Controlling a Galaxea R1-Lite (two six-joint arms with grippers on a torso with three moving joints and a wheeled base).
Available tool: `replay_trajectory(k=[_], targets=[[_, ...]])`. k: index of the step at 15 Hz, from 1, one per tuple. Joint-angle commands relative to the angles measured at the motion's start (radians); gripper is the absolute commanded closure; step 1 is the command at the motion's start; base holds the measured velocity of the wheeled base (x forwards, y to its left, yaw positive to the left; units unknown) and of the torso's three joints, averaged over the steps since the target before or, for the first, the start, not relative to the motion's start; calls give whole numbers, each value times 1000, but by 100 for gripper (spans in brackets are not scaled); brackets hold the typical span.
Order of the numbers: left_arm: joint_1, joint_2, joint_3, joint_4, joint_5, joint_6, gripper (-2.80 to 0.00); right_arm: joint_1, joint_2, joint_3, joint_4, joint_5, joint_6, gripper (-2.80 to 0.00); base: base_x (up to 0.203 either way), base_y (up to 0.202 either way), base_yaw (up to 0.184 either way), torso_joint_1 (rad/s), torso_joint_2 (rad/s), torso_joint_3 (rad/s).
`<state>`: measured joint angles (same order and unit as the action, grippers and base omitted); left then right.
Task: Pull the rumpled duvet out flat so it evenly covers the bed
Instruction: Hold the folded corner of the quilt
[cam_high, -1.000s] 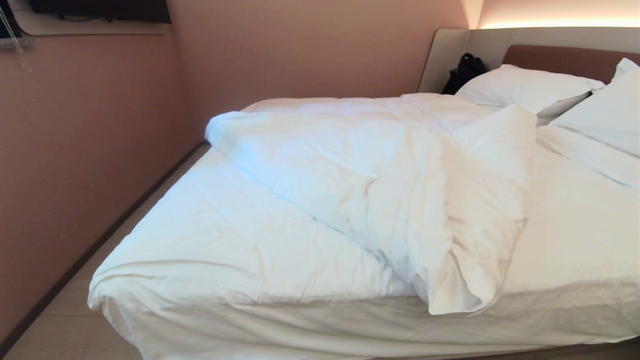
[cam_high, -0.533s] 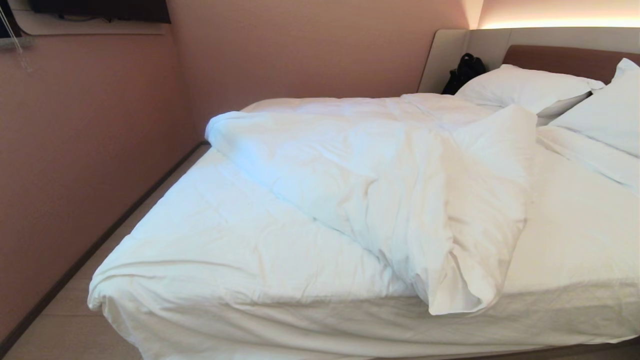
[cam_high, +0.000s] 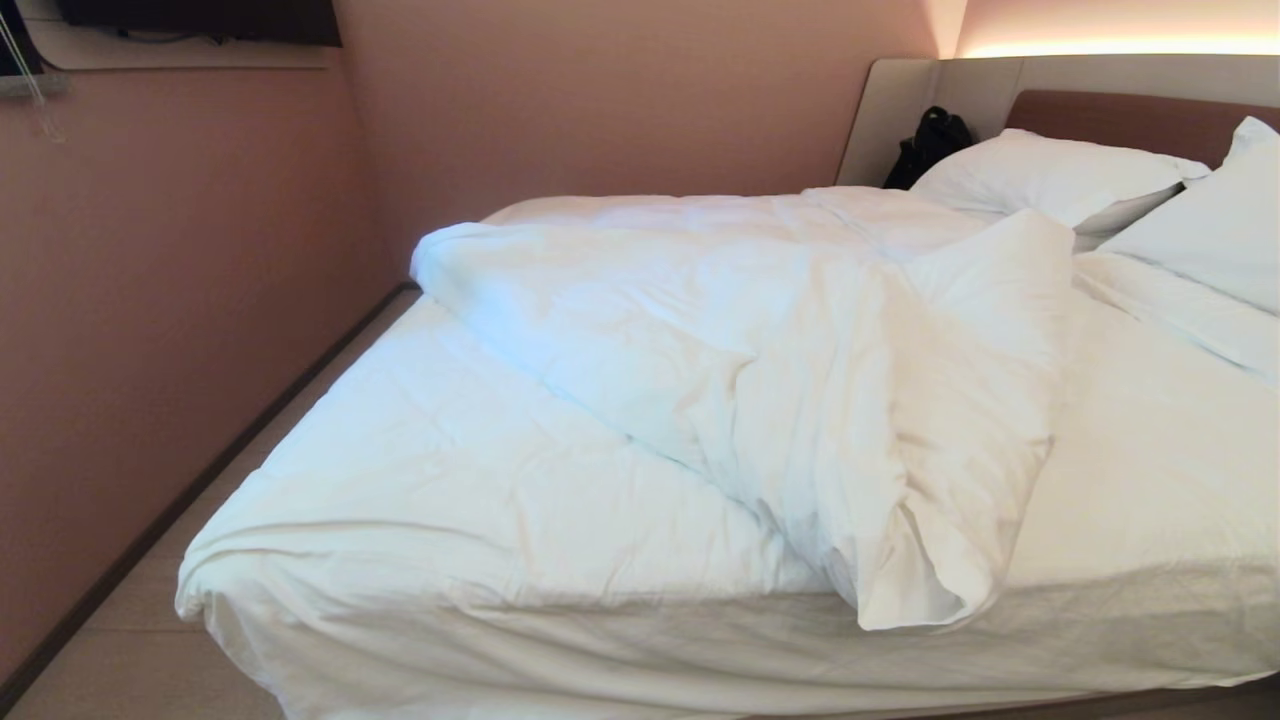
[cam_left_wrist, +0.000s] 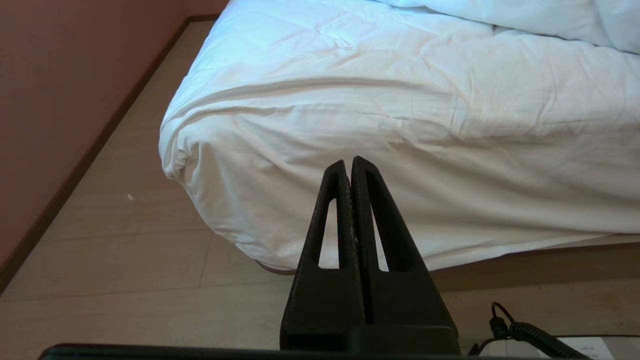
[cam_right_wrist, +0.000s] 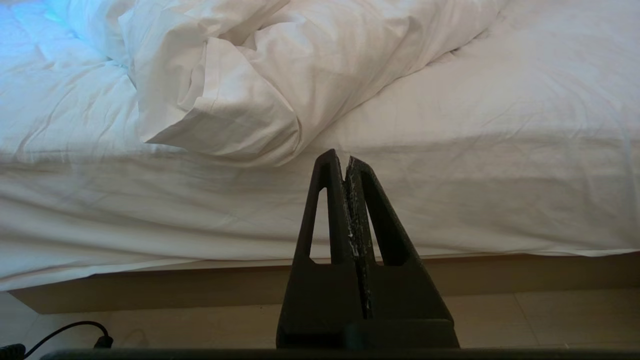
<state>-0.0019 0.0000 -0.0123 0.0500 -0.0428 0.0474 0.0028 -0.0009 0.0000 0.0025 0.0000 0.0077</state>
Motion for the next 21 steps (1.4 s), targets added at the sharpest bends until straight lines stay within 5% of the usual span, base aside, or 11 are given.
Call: replay_trajectory(k=[1, 17, 21], targets=[[0, 0, 0, 1, 0, 2, 0, 0, 1, 0, -1, 0, -3, 0, 0, 0, 0, 0, 0, 0], [0, 0, 0, 1, 0, 0, 0, 0, 2, 0, -4, -3, -26, 0, 0, 0, 0, 0, 0, 0], [0, 0, 0, 1, 0, 0, 0, 0, 6, -94, 18, 4, -24, 0, 0, 0, 0, 0, 0, 0]])
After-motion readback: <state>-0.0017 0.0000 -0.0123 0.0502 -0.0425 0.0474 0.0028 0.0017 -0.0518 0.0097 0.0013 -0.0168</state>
